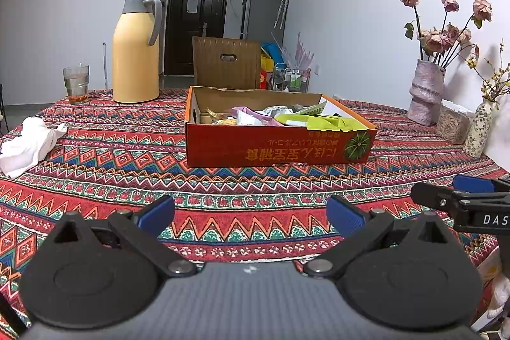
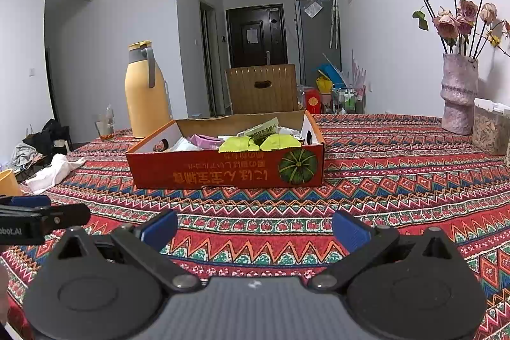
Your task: Organize snacks
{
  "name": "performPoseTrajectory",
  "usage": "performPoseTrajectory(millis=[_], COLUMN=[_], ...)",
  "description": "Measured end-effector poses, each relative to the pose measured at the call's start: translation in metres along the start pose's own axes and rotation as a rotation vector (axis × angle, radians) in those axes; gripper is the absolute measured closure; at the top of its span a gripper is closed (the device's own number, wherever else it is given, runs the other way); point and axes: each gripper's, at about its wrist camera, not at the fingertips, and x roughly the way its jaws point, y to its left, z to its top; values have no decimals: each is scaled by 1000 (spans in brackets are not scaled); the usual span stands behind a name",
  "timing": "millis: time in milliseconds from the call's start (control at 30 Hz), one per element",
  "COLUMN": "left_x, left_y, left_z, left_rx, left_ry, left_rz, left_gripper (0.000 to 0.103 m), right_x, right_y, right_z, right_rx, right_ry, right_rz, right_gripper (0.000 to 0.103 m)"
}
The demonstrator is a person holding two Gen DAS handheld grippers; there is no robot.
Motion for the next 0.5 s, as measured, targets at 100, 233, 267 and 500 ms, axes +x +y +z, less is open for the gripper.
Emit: performPoseTrajectory(millis=[100,233,267,500], left_x=[-2,-2,-3,-3], left_y=[-1,-1,-1,-2], left_z=[-1,-1,0,-1], left_rx=[1,1,1,1], left_ry=[-1,1,2,3], left_rz=[-2,-3,-2,-2], left_gripper=[0,0,0,0], right_x=[1,1,1,2], right_y=[-1,-1,-1,-1], right_z=[-1,-1,-1,-2], right_rx=[5,6,6,5], right_ry=[5,10,10,15], right_rz=[1,1,1,0], right_gripper=[0,0,0,0])
